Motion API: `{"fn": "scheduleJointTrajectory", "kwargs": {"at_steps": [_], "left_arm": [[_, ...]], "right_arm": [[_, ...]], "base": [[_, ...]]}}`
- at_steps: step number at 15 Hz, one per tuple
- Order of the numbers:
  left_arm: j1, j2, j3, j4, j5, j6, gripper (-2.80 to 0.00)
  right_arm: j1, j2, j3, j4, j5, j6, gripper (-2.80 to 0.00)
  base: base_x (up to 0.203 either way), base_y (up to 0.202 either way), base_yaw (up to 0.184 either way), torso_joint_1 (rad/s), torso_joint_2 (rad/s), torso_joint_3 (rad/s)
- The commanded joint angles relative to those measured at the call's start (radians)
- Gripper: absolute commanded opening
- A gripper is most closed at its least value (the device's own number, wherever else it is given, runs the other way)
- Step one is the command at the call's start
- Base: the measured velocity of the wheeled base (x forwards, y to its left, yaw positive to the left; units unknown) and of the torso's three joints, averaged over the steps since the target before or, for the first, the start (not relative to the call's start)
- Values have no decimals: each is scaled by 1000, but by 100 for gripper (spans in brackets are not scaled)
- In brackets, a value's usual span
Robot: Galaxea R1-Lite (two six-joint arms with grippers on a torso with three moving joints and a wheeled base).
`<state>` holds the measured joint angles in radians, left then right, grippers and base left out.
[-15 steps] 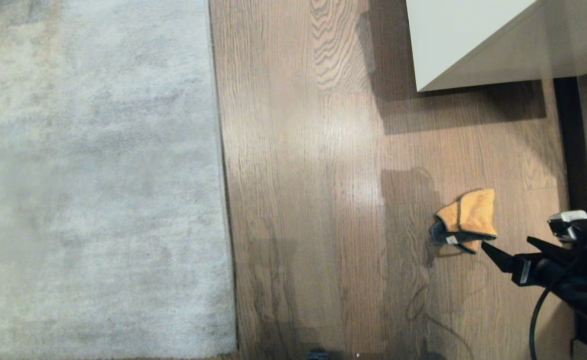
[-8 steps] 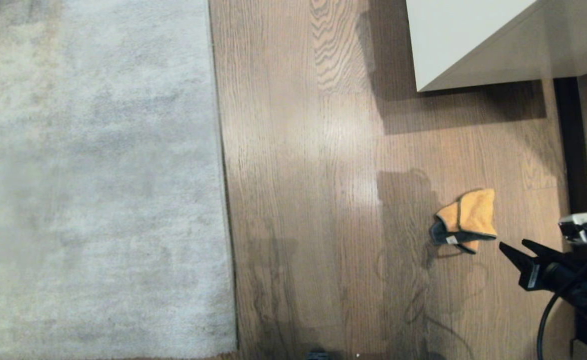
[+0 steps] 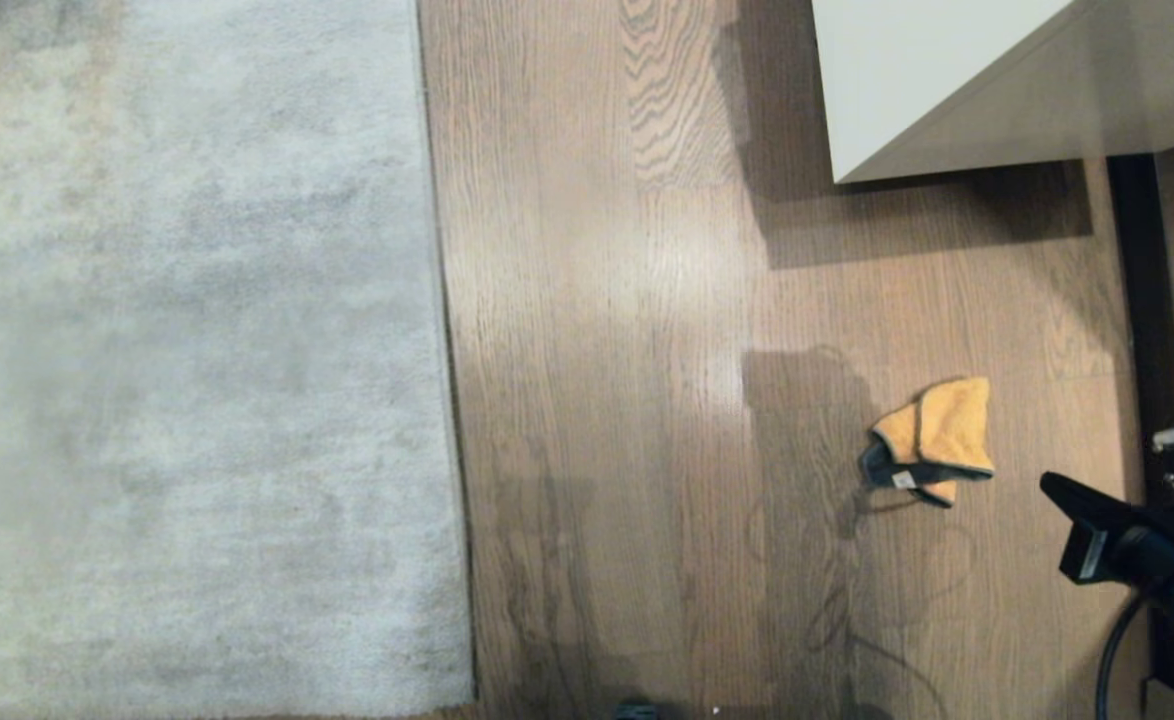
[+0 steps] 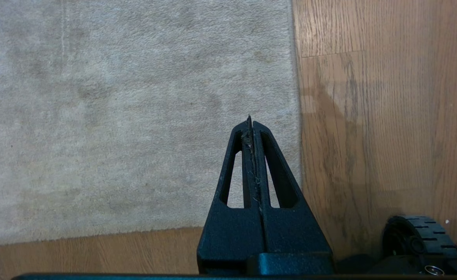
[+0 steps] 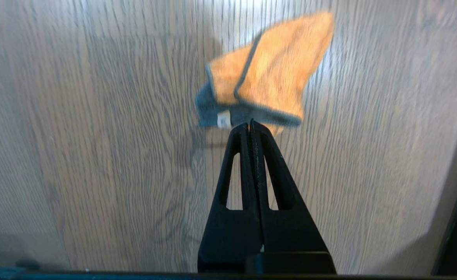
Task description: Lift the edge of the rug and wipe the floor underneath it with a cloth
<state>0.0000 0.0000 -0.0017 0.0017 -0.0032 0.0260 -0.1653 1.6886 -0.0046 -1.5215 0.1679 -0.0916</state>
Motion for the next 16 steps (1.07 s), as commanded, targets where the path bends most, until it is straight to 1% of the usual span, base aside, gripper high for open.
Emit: {"fn": "scheduleJointTrajectory", "kwargs": {"at_steps": [1, 3, 6, 9, 11, 14, 16], "left_arm": [[0, 0, 0, 0, 0, 0, -280], [0, 0, 0, 0, 0, 0, -280], [0, 0, 0, 0, 0, 0, -280], [0, 0, 0, 0, 0, 0, -280], [0, 0, 0, 0, 0, 0, -280], [0, 0, 0, 0, 0, 0, -280], [0, 0, 0, 0, 2, 0, -280]], "right_arm": [[0, -89, 4, 6, 1, 1, -280], [1, -189, 5, 81, 1, 0, -280], [2, -391, 5, 279, 0, -1, -280], [8, -605, 5, 530, -1, -4, -280], [27, -747, 5, 705, -10, -7, -280], [62, -958, 5, 975, -52, -9, -280], [72, -1064, 5, 1121, -69, -9, -280]], "base": [[0, 0, 0, 0, 0, 0], [0, 0, 0, 0, 0, 0], [0, 0, 0, 0, 0, 0], [0, 0, 0, 0, 0, 0], [0, 0, 0, 0, 0, 0], [0, 0, 0, 0, 0, 0], [0, 0, 0, 0, 0, 0]]}}
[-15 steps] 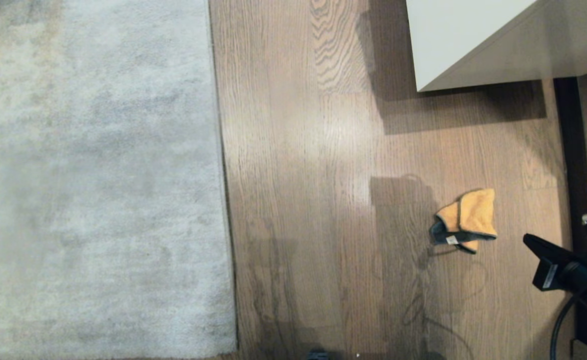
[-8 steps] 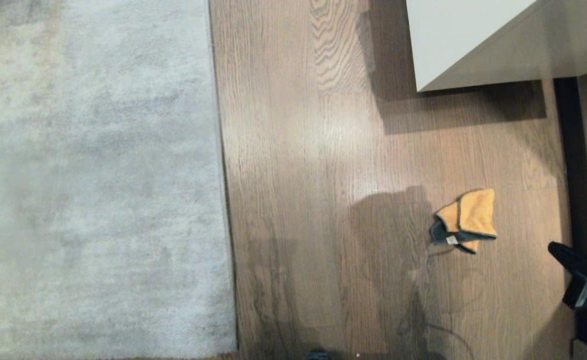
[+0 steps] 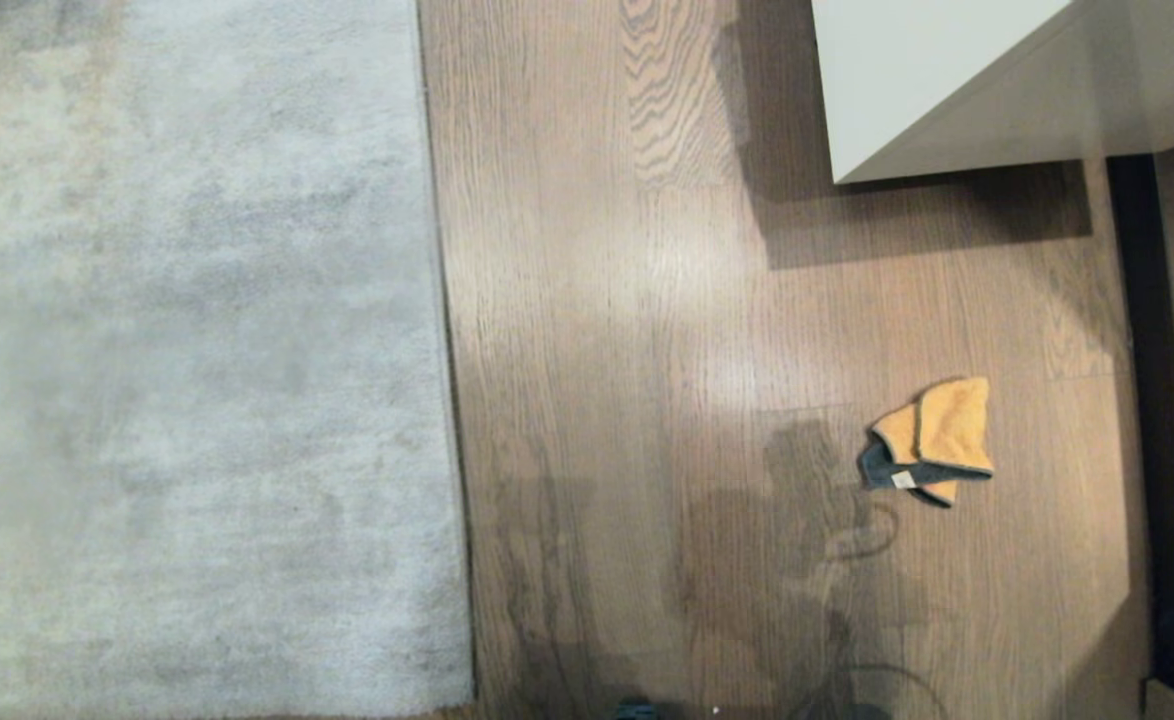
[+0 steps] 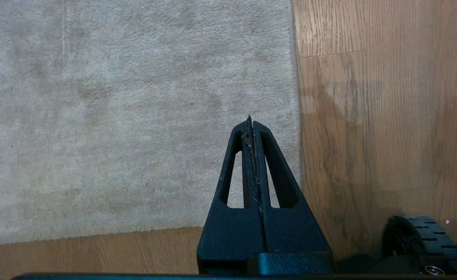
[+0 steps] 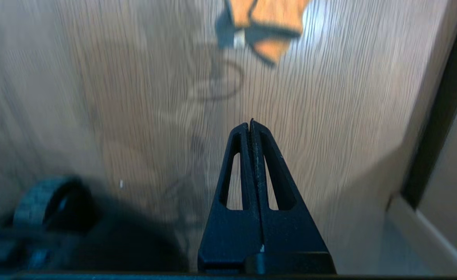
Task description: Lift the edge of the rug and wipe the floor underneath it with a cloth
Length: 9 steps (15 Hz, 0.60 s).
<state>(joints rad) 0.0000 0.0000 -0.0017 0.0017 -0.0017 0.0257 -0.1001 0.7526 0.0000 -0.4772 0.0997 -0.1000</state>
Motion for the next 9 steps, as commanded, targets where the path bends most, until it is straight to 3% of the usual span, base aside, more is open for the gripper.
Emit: {"fn": "scheduleJointTrajectory", "kwargs": {"at_steps": [1, 9], "left_arm": [[0, 0, 2, 0, 0, 0, -280], [0, 0, 0, 0, 0, 0, -280]], "right_arm": [[13, -174, 0, 142, -5, -1, -280], [50, -480, 0, 464, -49, -3, -280]], "base": [[0, 0, 0, 0, 0, 0], [0, 0, 0, 0, 0, 0]]}}
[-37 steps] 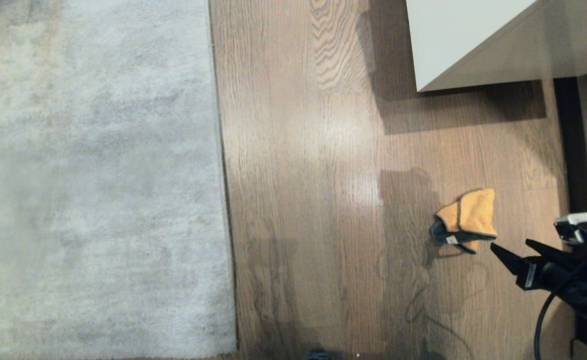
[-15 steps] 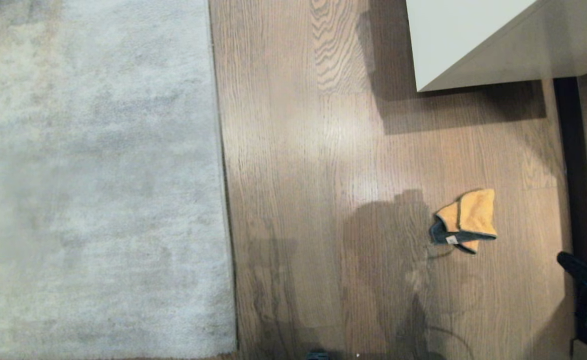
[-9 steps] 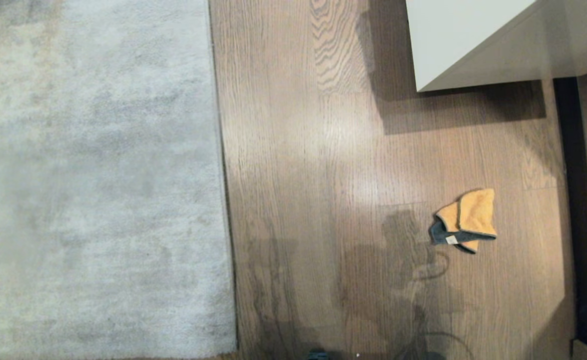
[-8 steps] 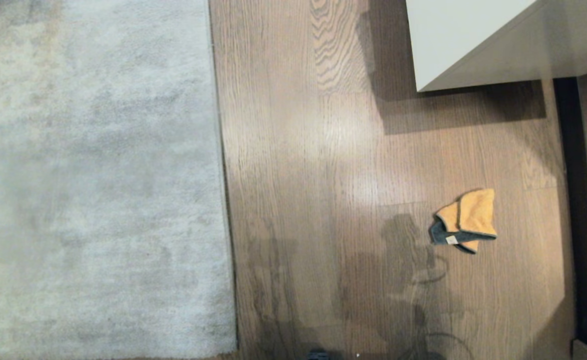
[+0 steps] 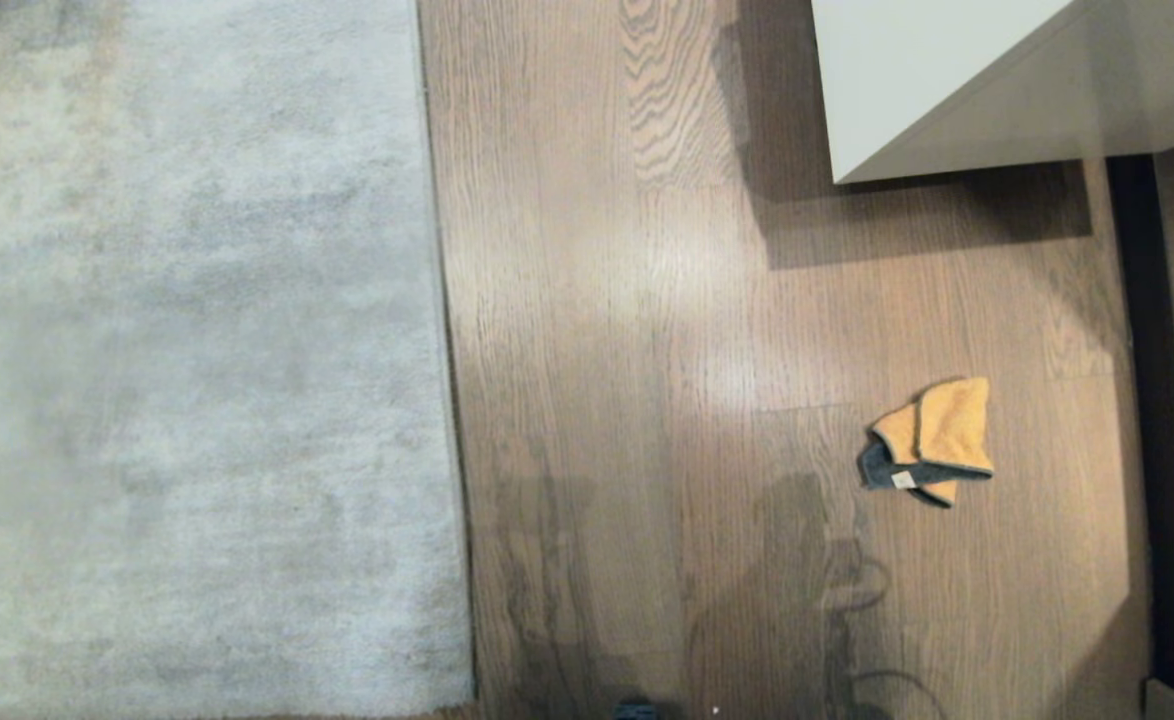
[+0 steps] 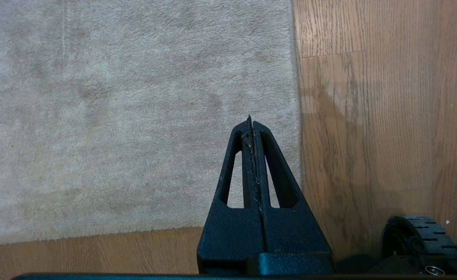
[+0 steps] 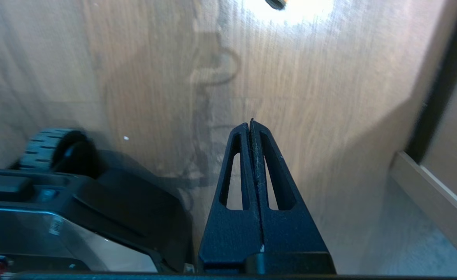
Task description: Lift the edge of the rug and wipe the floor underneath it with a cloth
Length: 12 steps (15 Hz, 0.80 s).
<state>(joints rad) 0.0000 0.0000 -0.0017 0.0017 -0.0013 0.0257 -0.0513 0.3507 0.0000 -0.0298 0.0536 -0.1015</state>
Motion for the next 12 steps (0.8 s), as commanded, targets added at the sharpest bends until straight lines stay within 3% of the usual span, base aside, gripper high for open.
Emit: {"fn": "scheduleJointTrajectory", "kwargs": {"at_steps": [1, 8, 12], "left_arm": [[0, 0, 0, 0, 0, 0, -280], [0, 0, 0, 0, 0, 0, -280], [0, 0, 0, 0, 0, 0, -280]], "right_arm": [[9, -104, 0, 32, -12, 0, -280], [54, -348, 0, 35, -7, 4, -280], [54, -351, 0, 34, -8, 8, -280]], "base": [[0, 0, 0, 0, 0, 0], [0, 0, 0, 0, 0, 0], [0, 0, 0, 0, 0, 0]]}}
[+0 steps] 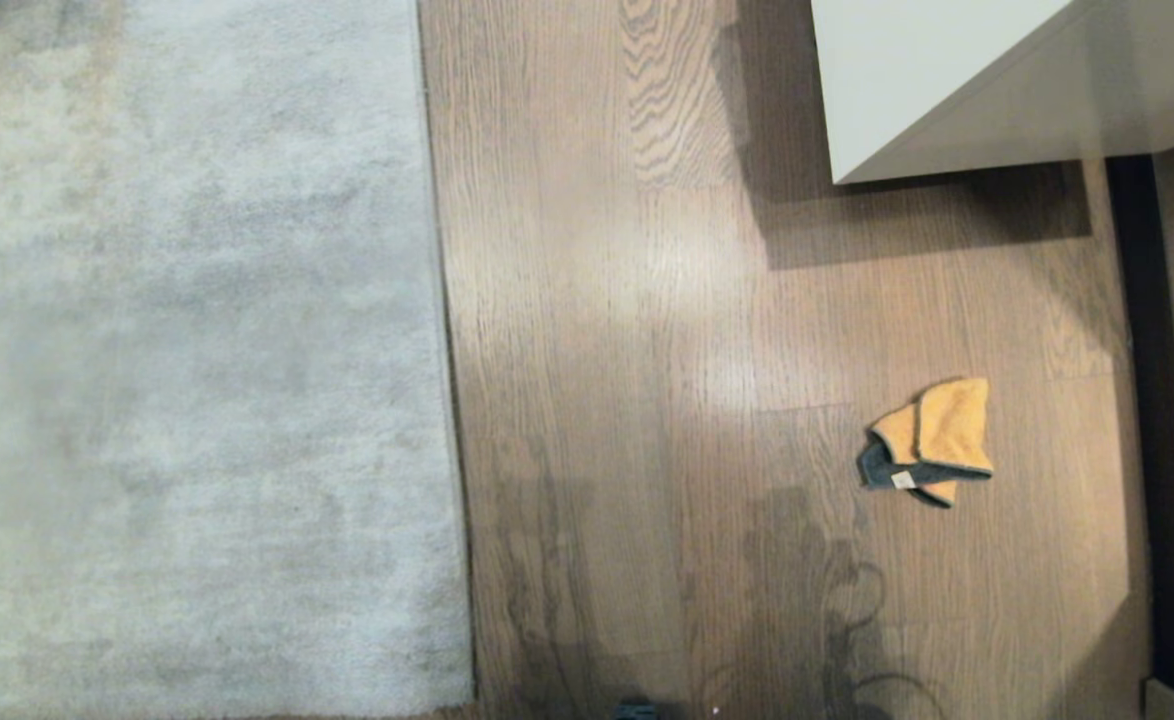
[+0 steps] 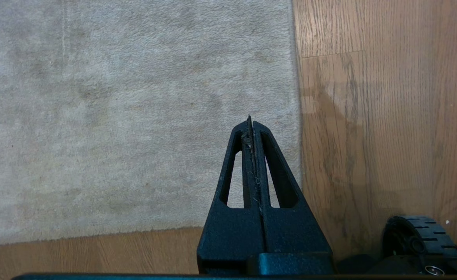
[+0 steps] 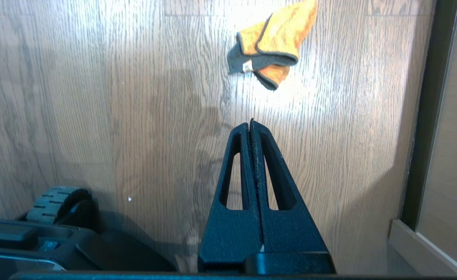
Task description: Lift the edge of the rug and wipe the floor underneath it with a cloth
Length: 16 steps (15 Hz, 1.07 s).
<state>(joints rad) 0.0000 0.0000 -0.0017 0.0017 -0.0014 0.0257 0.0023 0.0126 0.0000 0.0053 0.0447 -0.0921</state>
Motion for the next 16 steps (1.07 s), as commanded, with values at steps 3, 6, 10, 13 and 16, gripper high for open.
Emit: {"fn": "scheduleJointTrajectory", "kwargs": {"at_steps": [3, 6, 10, 13, 16], "left_arm": [[0, 0, 0, 0, 0, 0, -280], [0, 0, 0, 0, 0, 0, -280], [0, 0, 0, 0, 0, 0, -280], [0, 0, 0, 0, -2, 2, -280], [0, 0, 0, 0, -1, 0, -280]], "right_arm": [[1, -13, 0, -1, 0, 0, -280], [1, -13, 0, -1, -1, 0, -280], [1, -13, 0, -1, 0, 0, -280], [1, -13, 0, -1, 0, 0, -280], [1, -13, 0, -1, -2, 0, -280]], "base": [[0, 0, 0, 0, 0, 0], [0, 0, 0, 0, 0, 0], [0, 0, 0, 0, 0, 0], [0, 0, 0, 0, 0, 0], [0, 0, 0, 0, 0, 0]]}}
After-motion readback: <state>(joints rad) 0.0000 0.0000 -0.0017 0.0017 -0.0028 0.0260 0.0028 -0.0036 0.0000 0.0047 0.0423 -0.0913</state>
